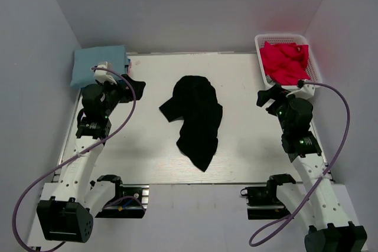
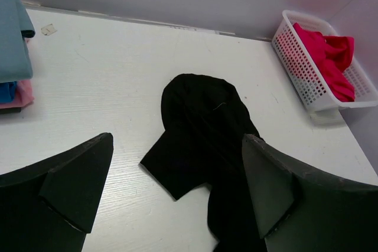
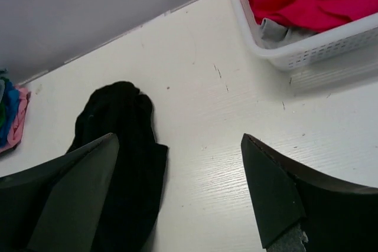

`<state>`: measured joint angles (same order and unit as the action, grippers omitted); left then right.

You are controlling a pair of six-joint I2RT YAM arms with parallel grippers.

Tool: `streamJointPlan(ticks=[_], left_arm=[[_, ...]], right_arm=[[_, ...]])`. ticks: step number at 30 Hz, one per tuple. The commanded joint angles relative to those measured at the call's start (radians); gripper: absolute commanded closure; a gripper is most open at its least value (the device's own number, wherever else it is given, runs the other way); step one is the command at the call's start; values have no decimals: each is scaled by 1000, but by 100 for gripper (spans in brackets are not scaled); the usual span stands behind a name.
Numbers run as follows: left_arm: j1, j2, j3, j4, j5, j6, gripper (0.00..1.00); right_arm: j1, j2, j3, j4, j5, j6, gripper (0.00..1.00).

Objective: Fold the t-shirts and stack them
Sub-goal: Flatten out the tshirt

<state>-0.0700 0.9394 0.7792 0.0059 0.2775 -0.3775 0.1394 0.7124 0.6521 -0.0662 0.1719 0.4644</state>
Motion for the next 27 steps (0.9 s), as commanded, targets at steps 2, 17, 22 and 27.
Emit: streamJointPlan(ticks=[2, 17, 22, 27], left_arm=[[-11, 6, 46, -9, 41, 19, 0], [-99, 465, 127, -125, 8, -15, 0], [-177, 627, 230, -225, -146, -6, 0], [-238, 757, 278, -256, -280, -17, 0]], right_arm=[[-1, 22, 66, -67, -60, -12, 10], [64, 160, 89, -202, -553, -170, 10], [190, 303, 67, -221, -535, -171, 10], [429, 398, 57, -221, -398, -144, 10]])
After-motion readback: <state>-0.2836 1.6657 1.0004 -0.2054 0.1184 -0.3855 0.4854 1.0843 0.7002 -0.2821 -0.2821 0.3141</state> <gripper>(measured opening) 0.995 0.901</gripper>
